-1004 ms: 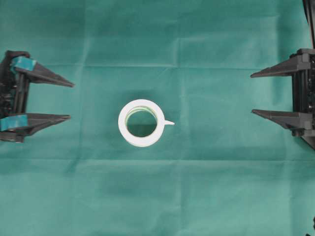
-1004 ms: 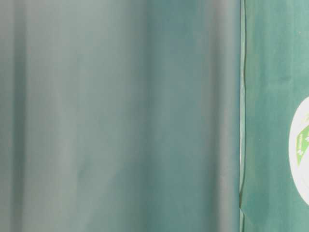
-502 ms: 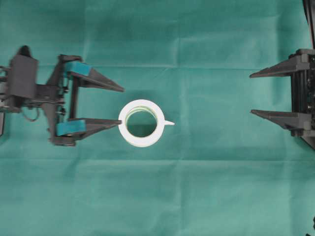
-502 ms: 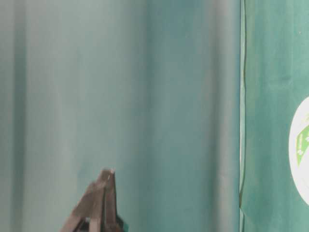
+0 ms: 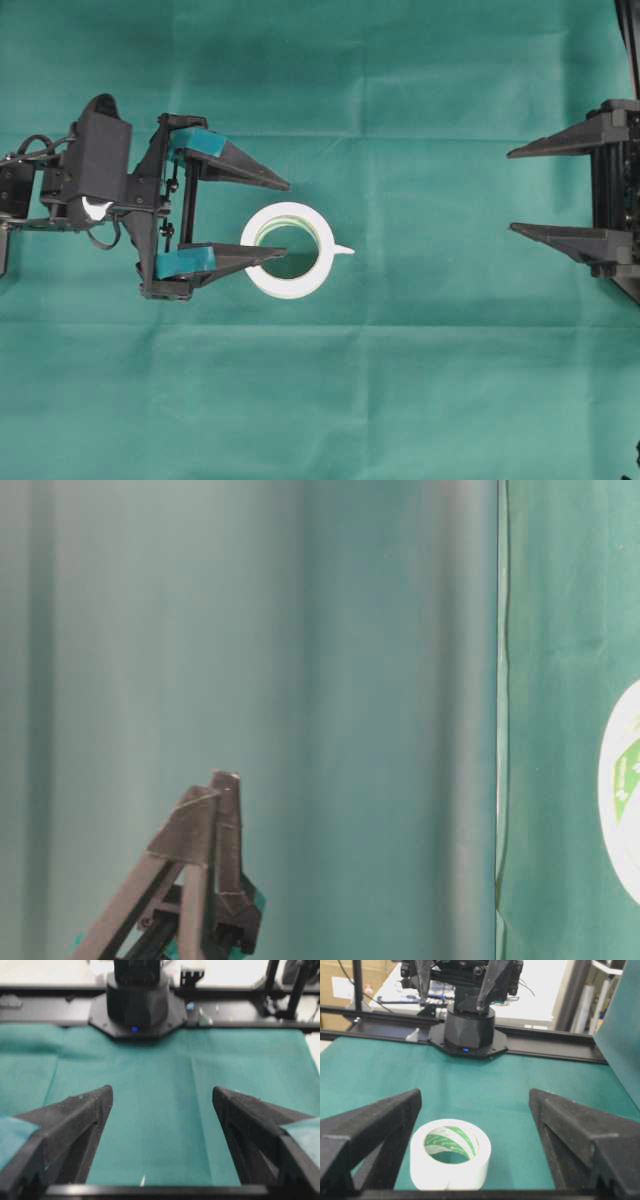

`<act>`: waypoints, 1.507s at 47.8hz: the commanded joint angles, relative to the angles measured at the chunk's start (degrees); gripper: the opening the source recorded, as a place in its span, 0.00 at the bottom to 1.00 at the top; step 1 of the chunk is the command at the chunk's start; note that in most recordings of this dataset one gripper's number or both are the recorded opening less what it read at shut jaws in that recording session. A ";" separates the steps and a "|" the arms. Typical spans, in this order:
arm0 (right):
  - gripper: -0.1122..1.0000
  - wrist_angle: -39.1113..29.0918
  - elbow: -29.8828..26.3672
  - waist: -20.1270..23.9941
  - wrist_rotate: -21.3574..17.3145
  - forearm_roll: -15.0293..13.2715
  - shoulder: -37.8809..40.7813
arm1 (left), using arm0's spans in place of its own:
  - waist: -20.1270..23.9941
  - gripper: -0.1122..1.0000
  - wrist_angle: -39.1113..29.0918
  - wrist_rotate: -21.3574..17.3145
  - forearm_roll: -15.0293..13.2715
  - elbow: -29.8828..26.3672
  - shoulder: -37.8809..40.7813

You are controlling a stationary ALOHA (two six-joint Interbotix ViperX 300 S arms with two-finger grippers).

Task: Peel off the duct tape with your right arm.
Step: 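Move the open left gripper to the white tape roll and straddle its rim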

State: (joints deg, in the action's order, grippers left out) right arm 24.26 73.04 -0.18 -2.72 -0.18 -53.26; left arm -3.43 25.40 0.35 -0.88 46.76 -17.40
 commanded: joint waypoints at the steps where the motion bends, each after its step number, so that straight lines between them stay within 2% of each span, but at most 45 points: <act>1: 0.86 0.35 -0.79 -0.09 0.00 -0.09 0.18 | -0.35 0.94 -4.48 0.62 -0.18 -2.55 -0.44; 15: 0.86 0.35 -0.70 -0.09 -0.09 -0.09 0.18 | -2.46 0.94 -25.75 1.32 -0.26 -8.61 -0.35; 25: 0.86 0.35 -0.70 -0.09 -0.09 -0.09 0.18 | -3.08 0.94 -36.04 2.11 -0.26 -11.60 -0.35; 35: 0.86 0.53 -0.70 -0.09 -0.09 -0.18 0.26 | -3.25 0.94 -39.11 3.25 -0.26 -12.39 0.18; 46: 0.86 0.62 -0.70 -0.09 -0.18 -0.18 0.35 | -3.43 0.94 -42.45 4.31 -0.26 -14.41 5.10; 72: 0.86 0.62 -0.44 -0.09 -0.18 -0.09 0.35 | -3.34 0.94 -42.63 4.31 -0.26 -16.79 19.86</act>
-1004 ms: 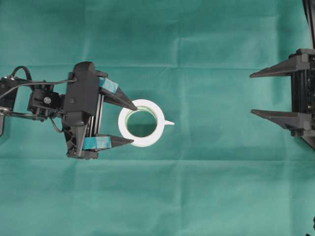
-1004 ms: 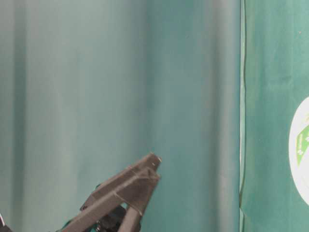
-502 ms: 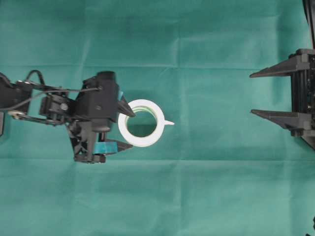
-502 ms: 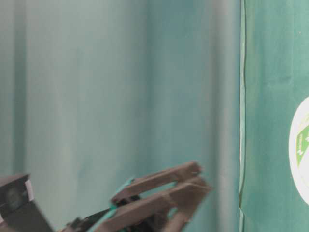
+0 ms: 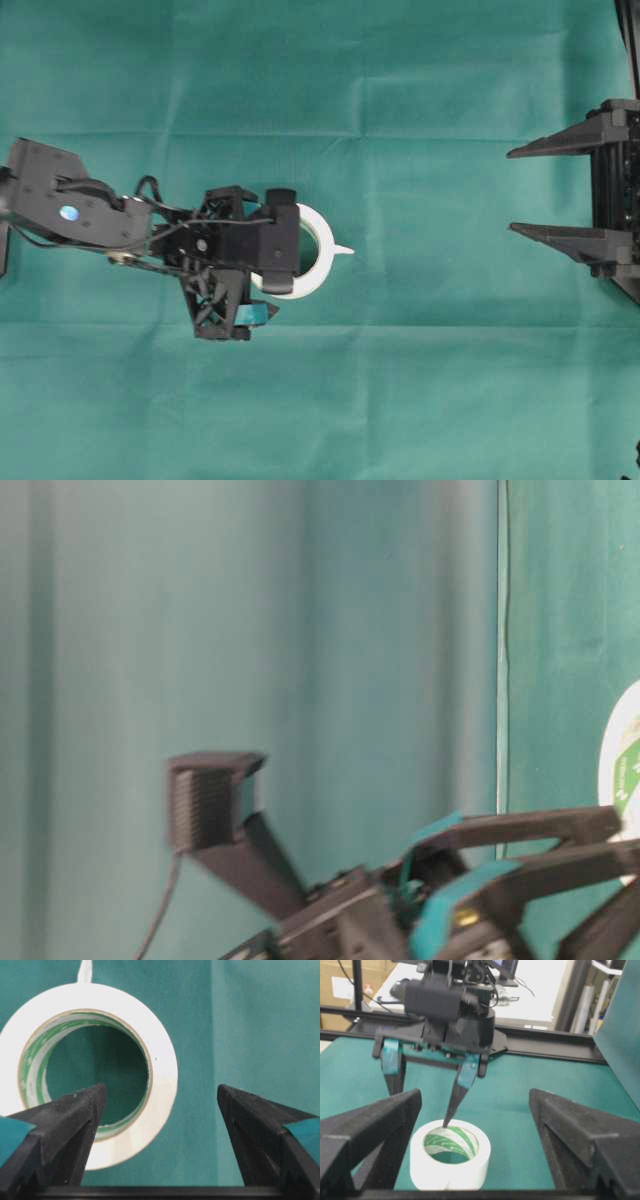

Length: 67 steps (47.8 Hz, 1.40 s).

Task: Peel off the duct tape with your right arm.
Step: 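Move the open left gripper to the white tape roll and straddle its rim, then close the left gripper on the roll rim and lift it upright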

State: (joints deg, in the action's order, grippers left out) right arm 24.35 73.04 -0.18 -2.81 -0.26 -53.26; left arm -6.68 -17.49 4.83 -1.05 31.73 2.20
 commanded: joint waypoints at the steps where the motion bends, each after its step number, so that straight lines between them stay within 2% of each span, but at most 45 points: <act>1: 0.86 0.53 -0.44 -0.09 -0.09 -0.09 0.35 | -0.09 0.94 0.26 -0.18 0.00 -1.93 0.70; 31: 0.86 0.53 0.26 -0.09 -0.09 0.00 0.35 | -0.09 0.93 5.10 -0.26 0.00 -2.81 9.14; 44: 0.86 0.53 0.44 -0.09 -0.09 0.00 0.35 | -0.09 0.93 5.80 -0.26 0.00 -2.81 10.20; 48: 0.86 0.53 0.44 -0.09 -0.09 0.00 0.35 | 0.00 0.91 5.80 -0.18 0.00 -2.90 10.20; 52: 0.86 0.53 0.44 -0.09 -0.09 0.00 0.35 | 0.00 0.82 5.62 -0.26 0.00 -2.81 10.02; 60: 0.85 0.53 0.44 -0.18 -0.09 0.00 0.35 | -0.26 0.40 3.25 -0.44 0.09 -3.08 8.70; 64: 0.85 0.53 0.44 -0.09 -0.09 0.00 0.35 | -0.44 0.30 1.32 -0.53 0.18 -3.52 7.47; 67: 0.85 0.53 0.44 -0.09 -0.09 0.00 0.35 | -0.70 0.30 -0.09 -0.53 0.26 -3.87 6.59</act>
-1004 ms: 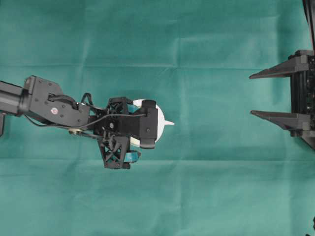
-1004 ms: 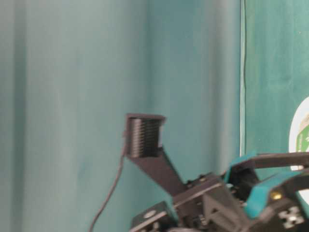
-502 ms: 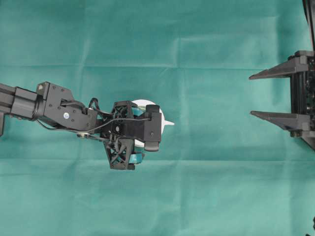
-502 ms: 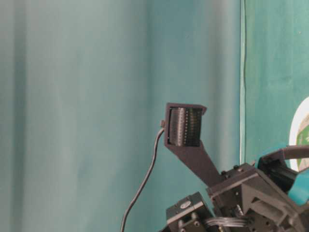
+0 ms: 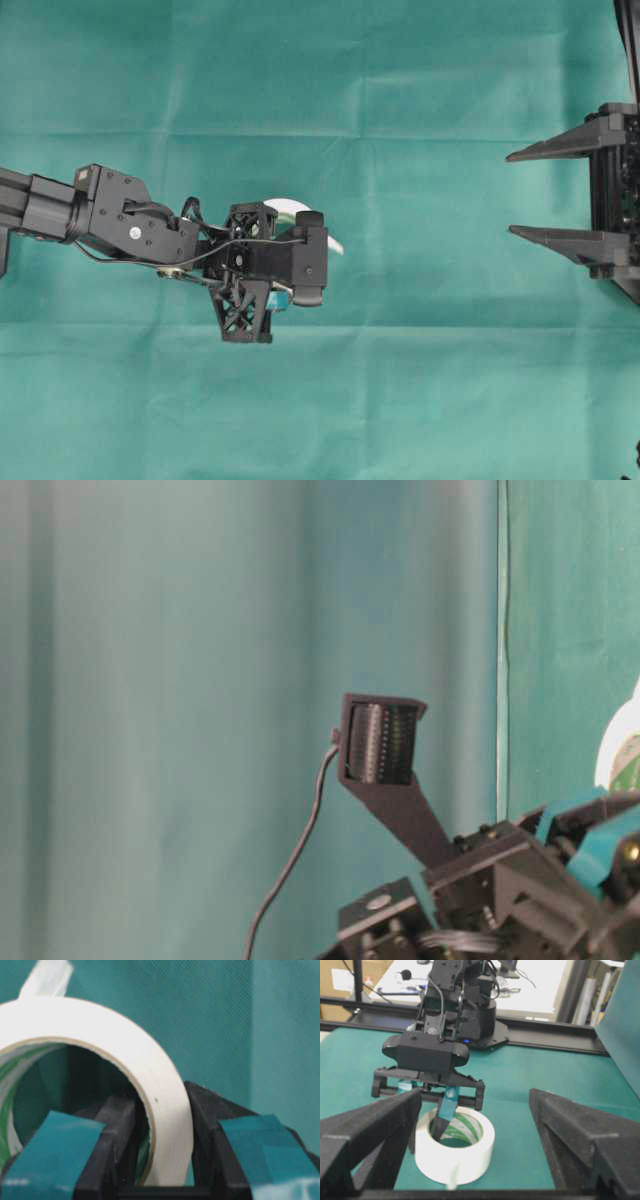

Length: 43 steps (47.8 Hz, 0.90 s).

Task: Peel off the duct tape with your right arm.
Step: 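Close the left gripper on the roll rim and lift it upright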

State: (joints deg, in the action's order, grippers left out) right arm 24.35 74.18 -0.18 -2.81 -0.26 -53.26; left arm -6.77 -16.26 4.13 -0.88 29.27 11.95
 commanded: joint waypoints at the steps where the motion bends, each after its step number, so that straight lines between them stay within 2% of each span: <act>1: 0.85 0.53 -0.70 -0.09 -0.09 -0.09 0.35 | -0.70 0.30 -1.85 0.18 0.00 -1.49 -3.60; 17: 0.85 0.44 -0.70 -0.09 -0.09 0.00 0.35 | -2.72 0.30 -13.10 -0.18 0.44 -6.50 -8.70; 29: 0.85 0.44 -0.44 0.09 -0.18 0.00 0.35 | -4.31 0.30 -21.88 -4.83 0.53 -13.71 -13.10; 43: 0.85 0.26 -0.44 0.35 -0.18 0.00 0.35 | -4.13 0.30 -31.64 -5.19 0.97 -20.74 -14.15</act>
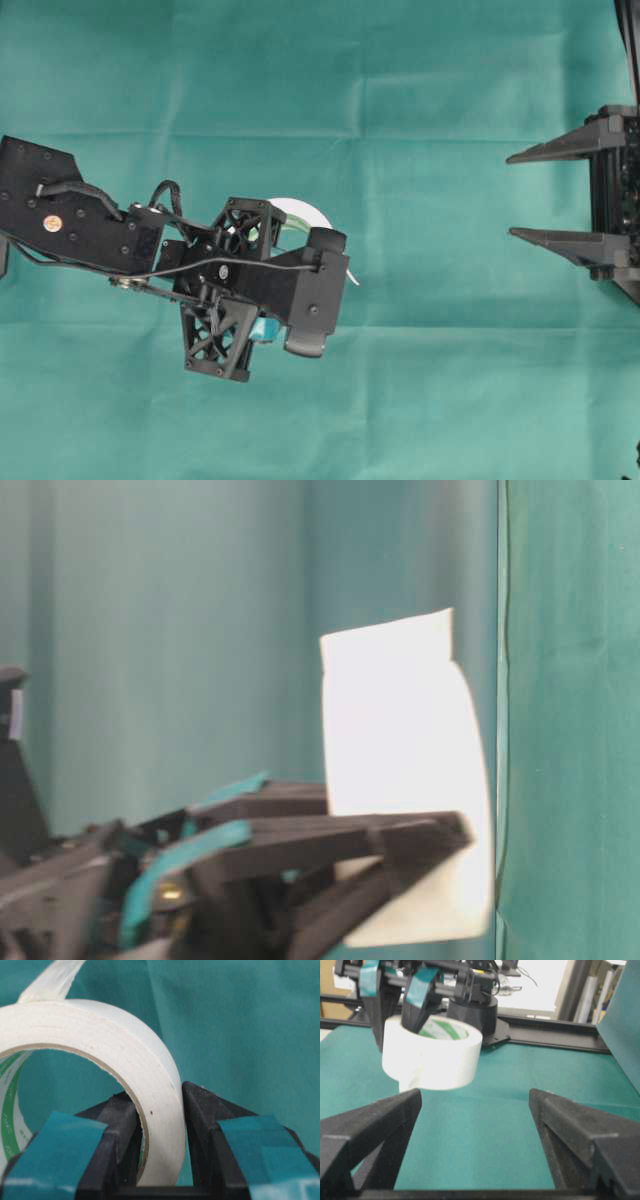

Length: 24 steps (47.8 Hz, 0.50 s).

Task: Peel off the duct tape with your right arm.
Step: 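Close the left gripper on the roll rim and lift it upright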

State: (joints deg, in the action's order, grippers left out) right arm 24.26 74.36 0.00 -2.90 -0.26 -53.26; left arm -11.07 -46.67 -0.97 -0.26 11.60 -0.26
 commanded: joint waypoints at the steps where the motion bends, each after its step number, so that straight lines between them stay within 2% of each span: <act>1: 0.85 0.44 -0.62 0.18 -0.18 0.00 0.35 | 0.26 0.30 -1.58 -0.18 0.35 -3.34 -1.93; 11: 0.85 0.35 -0.79 0.26 -1.93 -0.09 1.05 | 2.11 0.30 -2.20 -0.88 0.35 -5.01 -1.23; 24: 0.85 0.88 -3.96 0.70 -3.43 -0.26 8.96 | 4.31 0.30 -2.46 -0.97 0.35 -5.36 -1.23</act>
State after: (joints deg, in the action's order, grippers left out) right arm 24.35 73.21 0.44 -6.15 -0.44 -47.02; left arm -6.77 -49.31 -1.76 -0.09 8.17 -0.26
